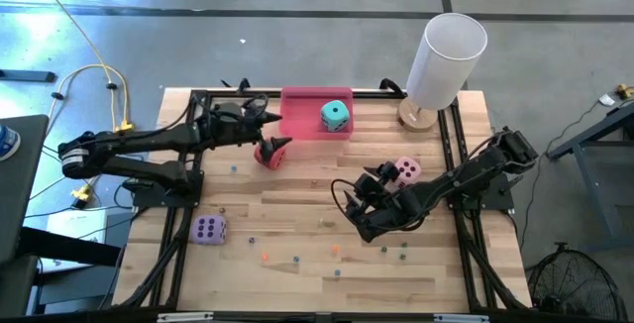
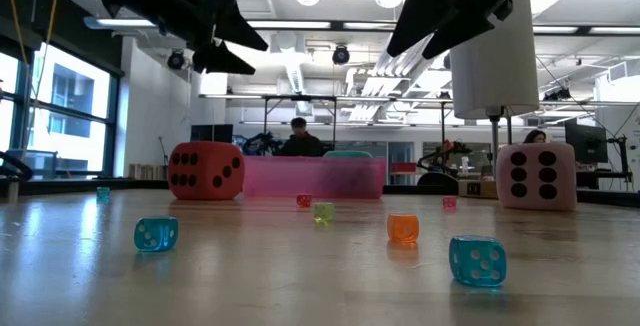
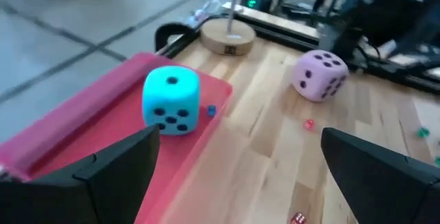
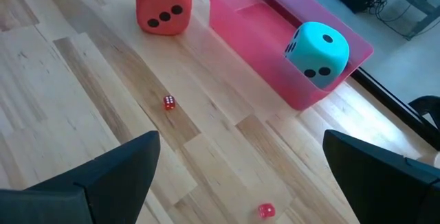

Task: Pick & Place Dice
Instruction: Put the large red dice into the pink bin

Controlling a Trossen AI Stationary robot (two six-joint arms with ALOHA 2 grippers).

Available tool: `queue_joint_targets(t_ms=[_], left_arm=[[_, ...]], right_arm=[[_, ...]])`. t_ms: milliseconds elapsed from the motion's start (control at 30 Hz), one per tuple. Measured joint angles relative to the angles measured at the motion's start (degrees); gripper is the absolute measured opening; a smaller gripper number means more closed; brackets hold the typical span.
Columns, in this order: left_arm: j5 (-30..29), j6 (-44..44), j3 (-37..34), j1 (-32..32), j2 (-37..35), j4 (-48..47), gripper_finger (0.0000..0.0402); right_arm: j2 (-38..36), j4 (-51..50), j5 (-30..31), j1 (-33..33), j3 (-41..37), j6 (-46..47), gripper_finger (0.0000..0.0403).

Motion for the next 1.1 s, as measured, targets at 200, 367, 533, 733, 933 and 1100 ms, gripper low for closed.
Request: queue_joint_targets(t_ms=[200,367,533,733,933,1100], left_arm=[[-2.88,3.72,0.02,-0.76,-0.17,2.64,0.0391],[-10.21,0.16,0.02,-2.19,-0.17,2.65,0.0391],[-13.32,1.80,0.02,-3.73,-0.17,2.92,0.0391],[-22.88,5.97,0.02,-6.06,-0.16,3.05,0.0391],[-27.44,13.21,0.00,-9.92,-1.29,1.84,0.0391],[-38.52,15.81,0.00,-12.01,-5.64,-1.99,0.0391]], right_arm=[[-0.02,-0.04,0.03,0.00,0.00,-0.91,0.0400],[-0.02,-0.04,0.28,-0.06,0.00,-1.57,0.0400],[-0.02,-0.02,0.27,-0.35,0.00,-1.57,0.0400],[-0.02,-0.02,0.28,-0.37,0.00,-2.29,0.0400],[-0.02,0.07,0.26,-0.37,0.00,-2.64,0.0400],[-0.02,0.18,0.09,-0.37,0.00,-2.64,0.0400]])
